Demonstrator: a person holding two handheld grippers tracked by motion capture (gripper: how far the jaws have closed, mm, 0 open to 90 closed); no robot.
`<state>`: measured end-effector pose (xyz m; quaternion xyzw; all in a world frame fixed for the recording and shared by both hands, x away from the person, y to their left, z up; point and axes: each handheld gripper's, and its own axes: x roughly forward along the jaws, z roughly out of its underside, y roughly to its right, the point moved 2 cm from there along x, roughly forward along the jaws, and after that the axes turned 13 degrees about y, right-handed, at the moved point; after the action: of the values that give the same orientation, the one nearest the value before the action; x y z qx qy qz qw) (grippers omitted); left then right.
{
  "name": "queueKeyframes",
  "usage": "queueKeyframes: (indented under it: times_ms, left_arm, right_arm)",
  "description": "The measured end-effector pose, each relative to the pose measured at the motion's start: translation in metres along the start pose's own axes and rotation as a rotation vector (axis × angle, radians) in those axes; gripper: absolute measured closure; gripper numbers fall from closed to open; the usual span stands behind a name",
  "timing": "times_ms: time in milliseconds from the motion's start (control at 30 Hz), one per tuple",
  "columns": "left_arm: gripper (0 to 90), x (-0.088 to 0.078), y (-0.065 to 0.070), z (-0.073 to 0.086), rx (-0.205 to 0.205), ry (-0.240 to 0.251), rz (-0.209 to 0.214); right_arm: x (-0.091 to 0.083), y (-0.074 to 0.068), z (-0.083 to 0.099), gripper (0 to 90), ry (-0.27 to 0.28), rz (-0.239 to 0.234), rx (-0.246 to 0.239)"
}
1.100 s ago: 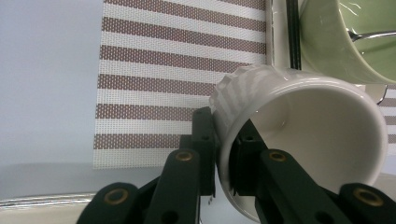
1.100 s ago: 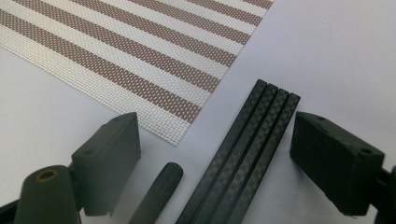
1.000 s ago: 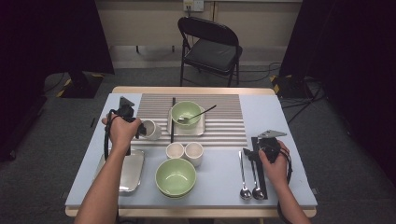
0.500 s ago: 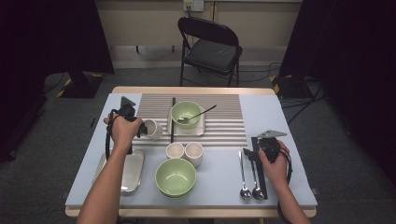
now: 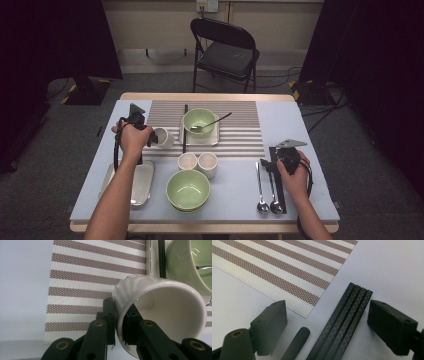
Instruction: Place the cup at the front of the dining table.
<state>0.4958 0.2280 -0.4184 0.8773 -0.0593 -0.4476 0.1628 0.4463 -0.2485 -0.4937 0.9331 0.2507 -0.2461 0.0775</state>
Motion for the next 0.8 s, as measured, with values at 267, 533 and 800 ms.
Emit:
queueKeyframes:
  times_ms: [267, 533, 800]
  left_arm:
    - [82.8, 0.0037, -0.0045, 0.0006, -0.010, -0.001, -0.007]
    - [82.8, 0.0085, -0.0057, 0.0008, -0.017, 0.005, -0.018]
    - [82.8, 0.0099, -0.0074, 0.0000, -0.013, 0.005, -0.020]
  right_arm:
    - [0.0001, -0.0001, 0.0000, 15.1, 0.001, 0.001, 0.000]
    - [0.0000, -0.0001, 0.0000, 15.1, 0.001, 0.001, 0.000]
    - [0.0001, -0.0002, 0.0000, 15.1, 0.000, 0.001, 0.002]
